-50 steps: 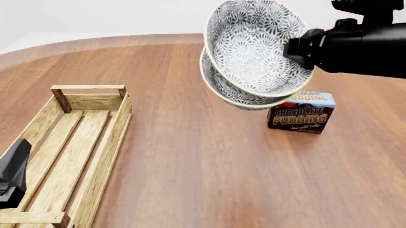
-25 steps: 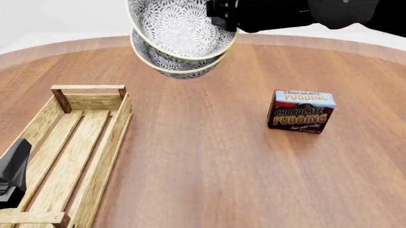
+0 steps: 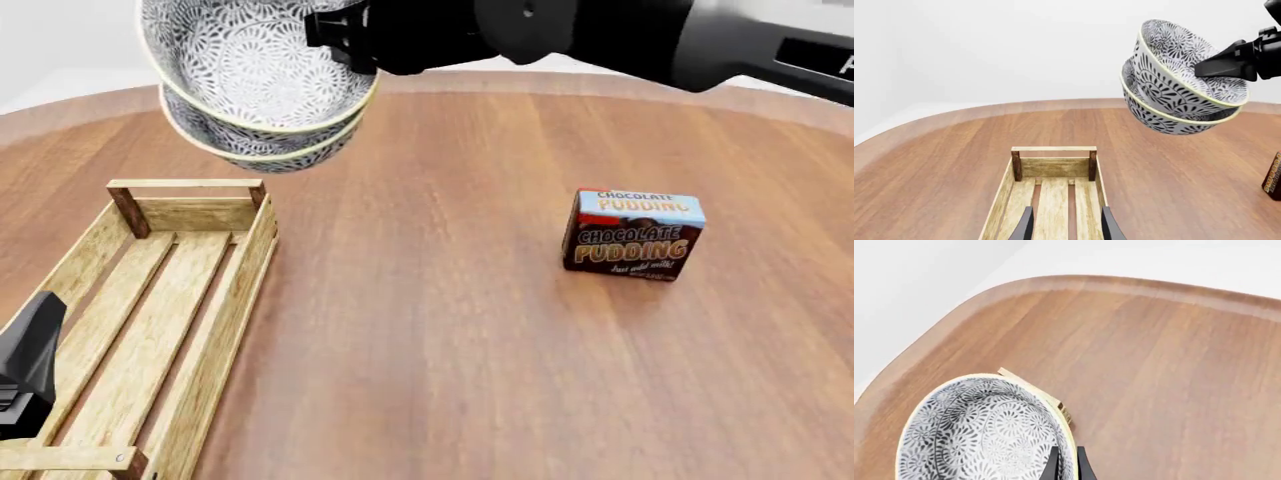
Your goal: Stack the left bowl on the right bowl and place them in the tray.
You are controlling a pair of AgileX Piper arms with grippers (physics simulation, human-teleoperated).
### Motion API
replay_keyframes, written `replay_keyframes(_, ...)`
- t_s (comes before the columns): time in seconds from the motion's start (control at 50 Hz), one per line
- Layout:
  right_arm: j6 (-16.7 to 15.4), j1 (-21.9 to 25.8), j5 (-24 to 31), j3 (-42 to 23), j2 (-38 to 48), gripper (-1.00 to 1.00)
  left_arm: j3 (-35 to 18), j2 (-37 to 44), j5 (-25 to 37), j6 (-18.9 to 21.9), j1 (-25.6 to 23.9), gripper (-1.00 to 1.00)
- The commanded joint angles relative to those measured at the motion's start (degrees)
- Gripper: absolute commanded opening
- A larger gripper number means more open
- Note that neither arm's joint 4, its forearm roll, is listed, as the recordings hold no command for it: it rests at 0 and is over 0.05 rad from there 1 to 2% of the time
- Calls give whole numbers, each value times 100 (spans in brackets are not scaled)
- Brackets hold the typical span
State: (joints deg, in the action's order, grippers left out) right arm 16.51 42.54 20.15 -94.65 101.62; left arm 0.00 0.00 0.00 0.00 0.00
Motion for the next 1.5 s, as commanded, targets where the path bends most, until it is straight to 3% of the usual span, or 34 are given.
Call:
replay_keyframes(0.02, 153, 292, -73, -684, 511, -100, 0, 0, 0, 0, 0, 100)
replay_keyframes(0.8, 566, 1021, -572, -1727, 1932, -100, 0, 0, 0, 0, 0, 100)
replay_keyframes(1.5, 790, 1210, -1197, -1823, 2613, -100, 0, 0, 0, 0, 0, 100)
